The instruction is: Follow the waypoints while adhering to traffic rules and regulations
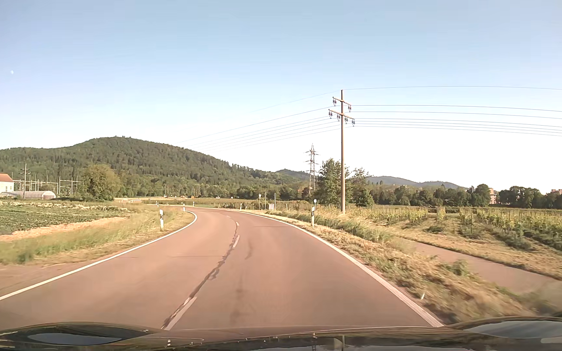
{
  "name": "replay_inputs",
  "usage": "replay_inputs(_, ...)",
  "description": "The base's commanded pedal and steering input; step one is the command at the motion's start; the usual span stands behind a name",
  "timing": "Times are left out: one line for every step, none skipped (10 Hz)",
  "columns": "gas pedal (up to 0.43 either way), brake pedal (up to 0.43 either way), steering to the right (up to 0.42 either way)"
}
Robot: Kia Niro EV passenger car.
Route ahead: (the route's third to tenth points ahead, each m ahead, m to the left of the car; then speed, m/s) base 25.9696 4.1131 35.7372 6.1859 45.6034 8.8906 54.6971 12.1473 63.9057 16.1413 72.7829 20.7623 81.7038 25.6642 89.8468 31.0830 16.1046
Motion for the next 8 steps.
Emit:
replay_inputs(0.138,0.0,-0.036)
replay_inputs(0.138,0.0,-0.036)
replay_inputs(0.138,0.0,-0.037)
replay_inputs(0.138,0.0,-0.036)
replay_inputs(0.138,0.0,-0.037)
replay_inputs(0.138,0.0,-0.037)
replay_inputs(0.138,0.0,-0.037)
replay_inputs(0.138,0.0,-0.037)
